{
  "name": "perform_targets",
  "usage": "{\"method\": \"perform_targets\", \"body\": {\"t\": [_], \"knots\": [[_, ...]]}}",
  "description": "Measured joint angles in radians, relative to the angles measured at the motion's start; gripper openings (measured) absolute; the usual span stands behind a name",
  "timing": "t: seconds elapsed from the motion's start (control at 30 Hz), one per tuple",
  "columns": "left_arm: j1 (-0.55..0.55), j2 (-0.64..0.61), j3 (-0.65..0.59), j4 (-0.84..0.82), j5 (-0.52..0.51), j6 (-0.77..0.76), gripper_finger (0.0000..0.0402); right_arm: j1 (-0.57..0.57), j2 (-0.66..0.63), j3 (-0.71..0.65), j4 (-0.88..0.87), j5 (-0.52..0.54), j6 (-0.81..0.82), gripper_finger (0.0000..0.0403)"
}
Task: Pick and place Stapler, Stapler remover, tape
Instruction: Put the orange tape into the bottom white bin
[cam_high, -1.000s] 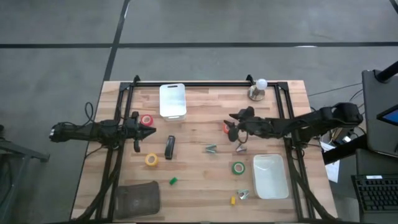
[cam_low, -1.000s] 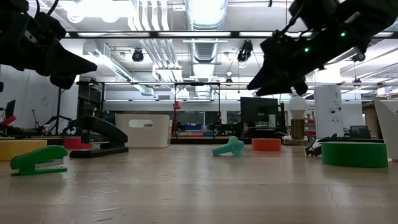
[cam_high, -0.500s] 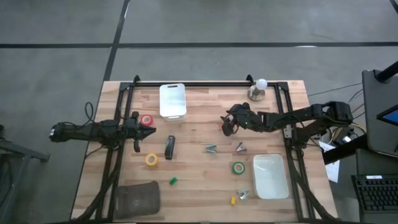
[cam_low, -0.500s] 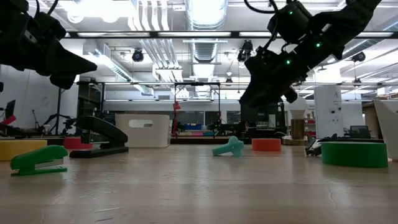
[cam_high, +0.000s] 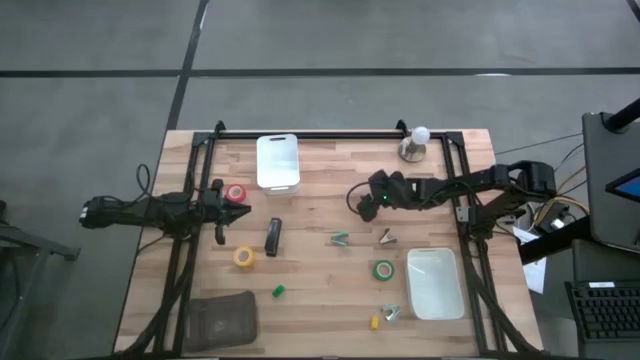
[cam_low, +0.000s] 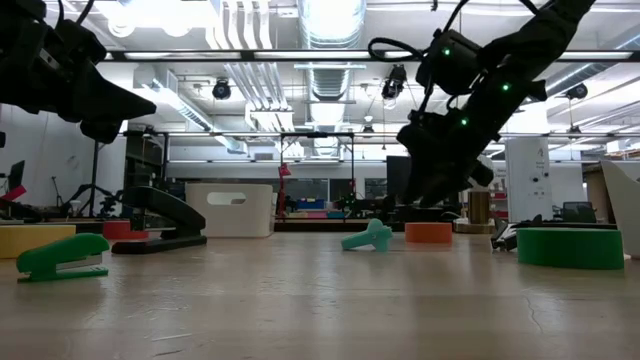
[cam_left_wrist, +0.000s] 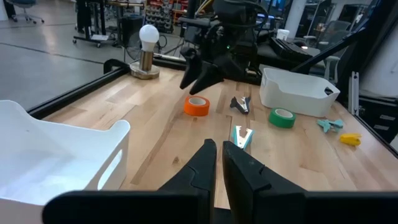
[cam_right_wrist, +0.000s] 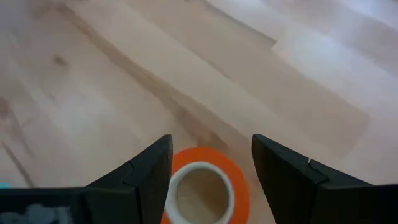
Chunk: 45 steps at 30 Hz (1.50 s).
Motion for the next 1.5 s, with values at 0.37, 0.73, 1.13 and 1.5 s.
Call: {"method": "perform_targets", "body": {"t": [0.37, 0.73, 1.13, 1.5], "knots": [[0.000, 0.000, 0.000, 0.000, 0.000, 0.000, 0.0032, 0.000, 0.016, -0.005, -0.097, -0.025, 0.025, 0.0215], [0.000, 0.000, 0.000, 0.000, 0.000, 0.000, 0.0032, -0.005, 0.113, 0.006, -0.078, -0.027, 0.029, 0.0193], [0.000, 0.000, 0.000, 0.000, 0.000, 0.000, 0.0032, -0.005, 0.082, 0.018, -0.091, -0.033, 0.014, 0.0086], [0.000, 0.000, 0.000, 0.000, 0.000, 0.000, 0.0032, -0.005, 0.063, 0.059, -0.098, -0.033, -0.034, 0.0041]]}}
